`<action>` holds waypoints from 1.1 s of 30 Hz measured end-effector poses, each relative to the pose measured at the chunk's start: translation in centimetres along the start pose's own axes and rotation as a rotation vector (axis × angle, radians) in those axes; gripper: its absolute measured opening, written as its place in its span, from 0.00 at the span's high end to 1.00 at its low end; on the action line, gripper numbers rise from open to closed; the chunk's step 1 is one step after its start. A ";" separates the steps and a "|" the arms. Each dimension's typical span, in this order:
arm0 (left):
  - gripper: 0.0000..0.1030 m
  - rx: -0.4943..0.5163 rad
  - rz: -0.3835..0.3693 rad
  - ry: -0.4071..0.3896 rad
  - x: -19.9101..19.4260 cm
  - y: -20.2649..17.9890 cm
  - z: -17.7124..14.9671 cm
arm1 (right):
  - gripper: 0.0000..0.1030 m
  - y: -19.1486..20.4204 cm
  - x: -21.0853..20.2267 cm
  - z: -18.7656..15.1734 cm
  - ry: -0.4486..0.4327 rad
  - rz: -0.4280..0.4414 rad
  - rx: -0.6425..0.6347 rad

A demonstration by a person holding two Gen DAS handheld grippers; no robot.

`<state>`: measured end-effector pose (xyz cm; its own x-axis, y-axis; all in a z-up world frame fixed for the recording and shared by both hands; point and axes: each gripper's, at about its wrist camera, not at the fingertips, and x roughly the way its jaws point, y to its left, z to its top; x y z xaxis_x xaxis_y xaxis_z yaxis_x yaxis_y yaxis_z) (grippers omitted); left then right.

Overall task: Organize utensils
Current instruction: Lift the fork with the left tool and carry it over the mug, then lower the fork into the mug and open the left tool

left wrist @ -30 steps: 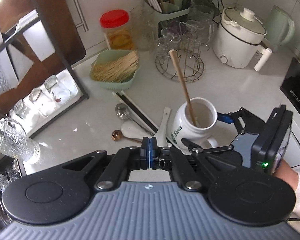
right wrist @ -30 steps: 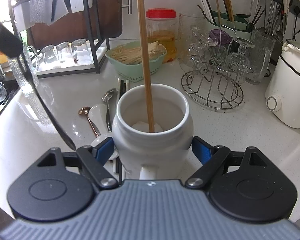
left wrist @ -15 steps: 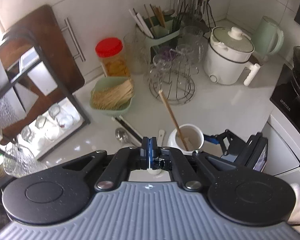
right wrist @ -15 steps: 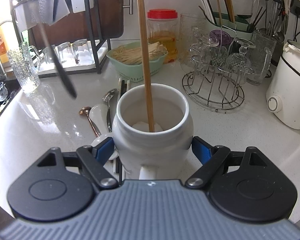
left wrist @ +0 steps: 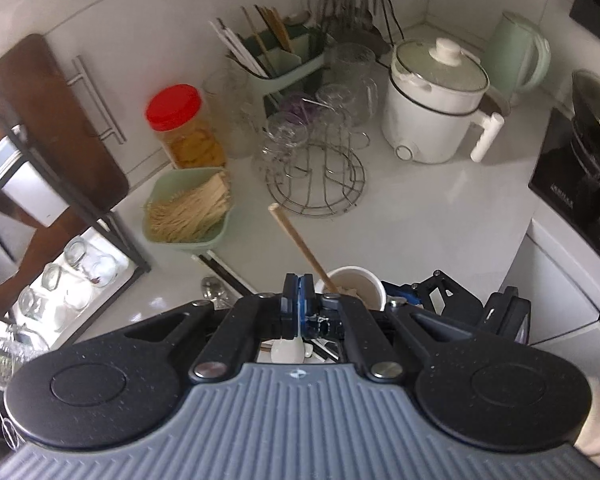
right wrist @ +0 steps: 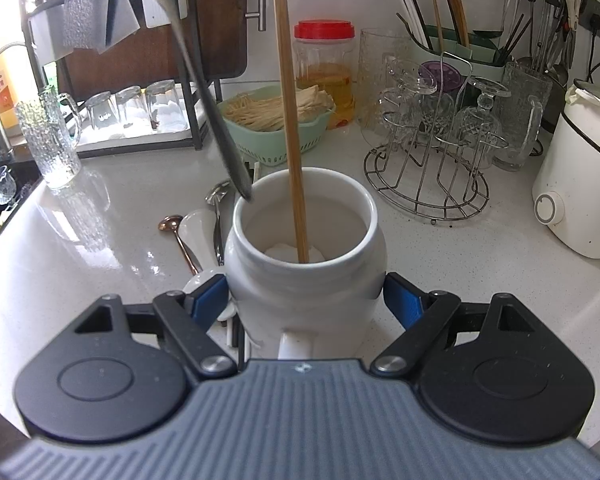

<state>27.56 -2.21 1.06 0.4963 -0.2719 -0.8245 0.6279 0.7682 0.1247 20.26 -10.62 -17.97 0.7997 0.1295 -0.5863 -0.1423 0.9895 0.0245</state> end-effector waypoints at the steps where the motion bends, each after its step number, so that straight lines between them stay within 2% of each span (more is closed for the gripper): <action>1: 0.99 0.014 0.003 0.006 0.5 -0.3 0.1 | 0.16 0.0 0.0 0.0 -0.001 0.000 0.002; 8: 0.99 0.080 0.010 0.065 3.7 -1.7 0.5 | 0.16 0.0 0.0 -0.2 -0.010 -0.001 0.006; 16: 0.99 0.098 -0.009 0.124 6.7 -3.0 0.2 | 0.16 0.0 -0.1 -0.4 -0.021 0.002 0.005; 21: 0.99 0.075 -0.026 0.156 8.0 -3.2 -0.1 | 0.16 -0.2 -0.2 -0.5 -0.022 0.009 0.001; 29: 0.98 0.039 -0.041 0.146 8.3 -2.9 0.0 | 0.16 -0.3 -0.2 -0.5 -0.023 0.021 -0.009; 31: 0.95 0.013 -0.050 0.140 8.2 -2.7 0.1 | 0.16 -0.3 -0.3 -0.6 -0.022 0.023 -0.011; 33: 0.87 -0.007 -0.064 0.123 7.8 -2.5 -0.1 | 0.16 -0.4 -0.3 -0.5 -0.020 0.025 -0.013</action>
<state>29.79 -6.20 -5.74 0.3777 -0.2481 -0.8921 0.6516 0.7557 0.0657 19.77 -11.08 -18.25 0.8070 0.1560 -0.5695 -0.1703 0.9850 0.0286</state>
